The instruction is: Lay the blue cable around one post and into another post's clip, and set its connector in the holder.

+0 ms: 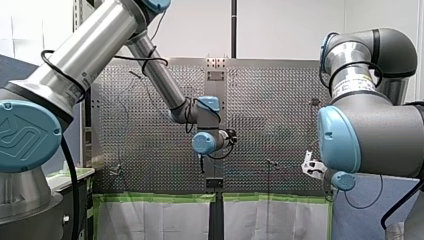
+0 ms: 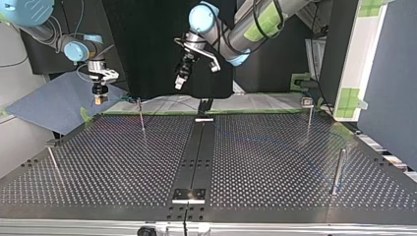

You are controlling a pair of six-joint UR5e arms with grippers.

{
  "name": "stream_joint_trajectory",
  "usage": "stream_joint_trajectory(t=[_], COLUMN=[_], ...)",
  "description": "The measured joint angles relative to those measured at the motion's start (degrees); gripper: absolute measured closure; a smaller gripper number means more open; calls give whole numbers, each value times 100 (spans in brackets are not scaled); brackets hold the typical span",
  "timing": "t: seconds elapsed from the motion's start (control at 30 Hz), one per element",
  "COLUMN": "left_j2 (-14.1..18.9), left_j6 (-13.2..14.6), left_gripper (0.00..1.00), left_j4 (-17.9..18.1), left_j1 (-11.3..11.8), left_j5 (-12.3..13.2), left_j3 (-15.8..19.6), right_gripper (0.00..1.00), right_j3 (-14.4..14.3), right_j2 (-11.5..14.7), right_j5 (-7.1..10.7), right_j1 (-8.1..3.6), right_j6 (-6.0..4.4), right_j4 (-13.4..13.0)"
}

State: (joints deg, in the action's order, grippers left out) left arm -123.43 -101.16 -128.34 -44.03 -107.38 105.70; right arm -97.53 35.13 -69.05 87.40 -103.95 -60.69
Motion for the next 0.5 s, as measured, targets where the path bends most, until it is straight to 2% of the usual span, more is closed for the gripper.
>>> stream_joint_trajectory(t=[0.37, 0.5], left_j2=[586, 790], left_j6=[-20, 5], left_gripper=[0, 0], left_j4=[579, 639], left_j1=[30, 56], left_j5=[73, 37], left_j3=[586, 792], right_gripper=[100, 100], right_j3=[0, 0], right_j2=[1, 1], right_j5=[-85, -97], right_j1=[-3, 9], right_j6=[-80, -82], right_j4=[19, 14])
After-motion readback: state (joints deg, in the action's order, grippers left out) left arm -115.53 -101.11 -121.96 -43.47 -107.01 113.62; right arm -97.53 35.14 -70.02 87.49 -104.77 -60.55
